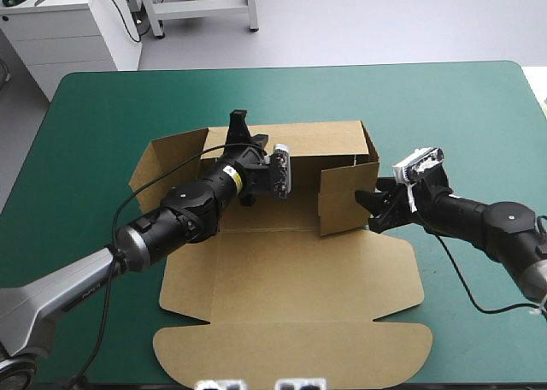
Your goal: Fold the box
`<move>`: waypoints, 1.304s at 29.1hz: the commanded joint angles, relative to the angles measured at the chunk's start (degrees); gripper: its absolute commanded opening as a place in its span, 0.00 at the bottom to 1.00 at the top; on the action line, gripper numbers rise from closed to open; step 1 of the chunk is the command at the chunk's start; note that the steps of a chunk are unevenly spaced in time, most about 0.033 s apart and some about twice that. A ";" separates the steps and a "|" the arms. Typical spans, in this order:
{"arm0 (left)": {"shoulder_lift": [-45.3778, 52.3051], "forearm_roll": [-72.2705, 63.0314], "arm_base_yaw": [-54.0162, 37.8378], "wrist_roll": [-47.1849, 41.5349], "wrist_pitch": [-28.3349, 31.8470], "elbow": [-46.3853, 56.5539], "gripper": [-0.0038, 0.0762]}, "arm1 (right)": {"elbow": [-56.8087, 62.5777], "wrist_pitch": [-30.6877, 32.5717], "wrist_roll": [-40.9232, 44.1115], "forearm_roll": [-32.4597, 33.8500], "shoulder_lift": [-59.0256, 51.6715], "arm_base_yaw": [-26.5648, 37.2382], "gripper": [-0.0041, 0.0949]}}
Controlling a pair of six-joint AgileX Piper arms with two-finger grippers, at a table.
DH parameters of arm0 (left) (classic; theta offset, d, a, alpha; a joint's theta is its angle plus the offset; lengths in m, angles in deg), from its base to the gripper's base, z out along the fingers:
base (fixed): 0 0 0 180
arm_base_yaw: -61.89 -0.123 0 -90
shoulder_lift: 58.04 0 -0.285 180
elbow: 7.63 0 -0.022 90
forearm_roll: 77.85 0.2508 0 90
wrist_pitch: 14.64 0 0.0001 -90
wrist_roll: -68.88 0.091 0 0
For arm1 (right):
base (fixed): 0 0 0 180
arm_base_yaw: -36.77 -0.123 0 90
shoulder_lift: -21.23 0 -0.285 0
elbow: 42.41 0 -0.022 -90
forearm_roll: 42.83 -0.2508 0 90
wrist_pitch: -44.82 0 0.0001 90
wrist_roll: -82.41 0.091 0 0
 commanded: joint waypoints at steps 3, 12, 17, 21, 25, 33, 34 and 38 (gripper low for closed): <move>1.71 -0.41 0.57 -1.15 3.01 -1.19 0.04 | -1.41 1.81 -5.25 -3.73 0.75 -1.50 0.68; 1.71 -0.41 0.57 -1.15 3.57 -1.19 0.04 | -1.76 -16.67 -5.94 -4.59 3.75 -12.21 0.71; 1.81 -0.53 0.57 -1.98 3.73 -1.19 0.04 | -1.76 -27.19 -5.81 -4.59 5.74 -17.36 0.71; 1.81 -0.53 0.57 -1.98 4.67 -1.19 0.04 | -2.90 -27.75 -5.13 -5.18 7.96 -18.79 0.69; 1.81 -0.53 0.57 -1.98 5.68 -1.19 0.04 | -4.25 -27.89 -2.56 -6.53 8.99 -18.79 0.52; 1.81 -0.53 0.57 -1.98 5.57 -1.19 0.04 | -5.90 -25.89 -2.94 -6.07 8.78 -18.79 0.03; 1.81 -0.53 0.57 -1.98 5.57 -1.19 0.04 | -6.06 -25.67 -3.40 -6.07 8.78 -18.79 0.03; 1.81 -0.53 0.57 -1.98 5.57 -1.19 0.04 | -6.15 -26.32 -4.24 -6.18 8.78 -18.79 0.03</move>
